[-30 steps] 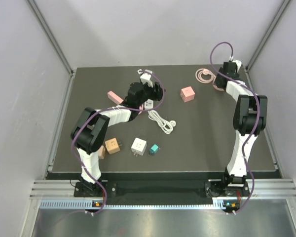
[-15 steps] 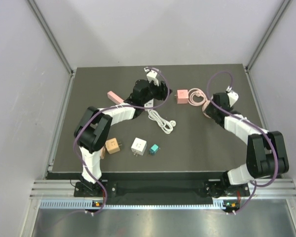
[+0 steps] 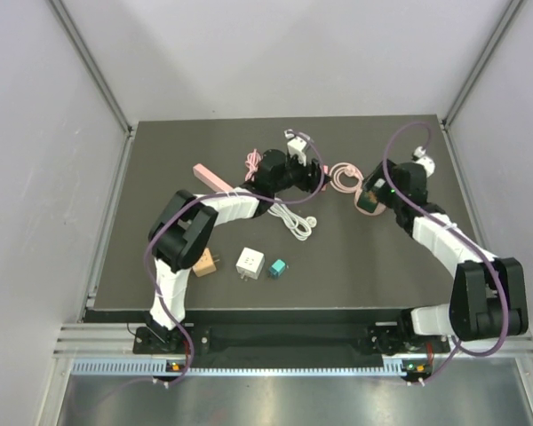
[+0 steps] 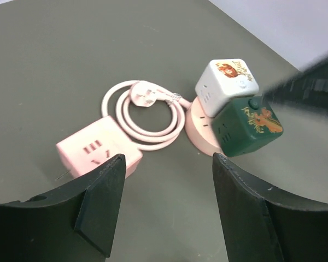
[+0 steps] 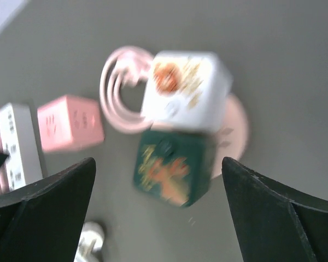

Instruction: Pull the plug off the socket

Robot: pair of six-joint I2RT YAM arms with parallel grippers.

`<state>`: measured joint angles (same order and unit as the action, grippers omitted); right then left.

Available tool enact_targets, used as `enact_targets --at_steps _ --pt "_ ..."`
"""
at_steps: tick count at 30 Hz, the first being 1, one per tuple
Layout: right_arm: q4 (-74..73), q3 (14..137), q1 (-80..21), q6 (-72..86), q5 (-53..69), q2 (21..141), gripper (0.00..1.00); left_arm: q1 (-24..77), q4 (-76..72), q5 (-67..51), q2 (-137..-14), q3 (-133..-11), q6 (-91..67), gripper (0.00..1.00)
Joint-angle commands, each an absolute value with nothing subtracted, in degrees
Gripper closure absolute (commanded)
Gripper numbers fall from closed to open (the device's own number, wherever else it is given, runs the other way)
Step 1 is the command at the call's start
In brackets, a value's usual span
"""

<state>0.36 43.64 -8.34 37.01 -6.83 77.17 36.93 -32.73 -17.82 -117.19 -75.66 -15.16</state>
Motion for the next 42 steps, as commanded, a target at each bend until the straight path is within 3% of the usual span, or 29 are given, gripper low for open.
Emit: enact_targets --at_steps 1,5,12,14,22,26,29,31,42 --pt "6.1 46.1 -1.8 33.9 -6.1 73.5 0.04 39.3 -34.7 -18.9 -118.4 -79.1 -12.1 0.3" --pt "11.7 50.1 6.7 33.6 4.5 77.4 0.11 44.9 -33.6 -11.0 -120.8 -81.8 -9.0 0.3" --pt "26.3 47.0 9.3 32.2 20.6 85.2 0.32 53.2 -29.1 2.3 -124.3 -87.6 -2.9 0.25" --pt "32.1 44.6 10.6 34.2 24.9 87.9 0.46 54.1 -25.9 2.7 -126.0 -91.2 -3.9 0.24" --pt "40.8 41.7 13.9 38.3 31.5 91.3 0.63 56.5 -19.6 6.8 -132.5 -102.1 -6.6 0.17" --pt "43.9 40.7 14.4 40.0 34.4 93.4 0.67 57.8 -18.0 10.6 -134.5 -105.9 -4.3 0.16" --pt "47.9 40.3 14.9 42.3 36.5 95.4 0.67 58.4 -15.7 11.9 -136.4 -109.0 -2.6 0.07" --pt "51.3 39.9 15.2 44.3 37.7 96.4 0.68 58.4 -13.1 12.0 -138.2 -111.3 -2.5 0.06" --pt "53.1 39.6 15.6 44.1 38.8 97.2 0.68 58.8 -11.4 14.4 -140.1 -113.2 -4.1 0.11"
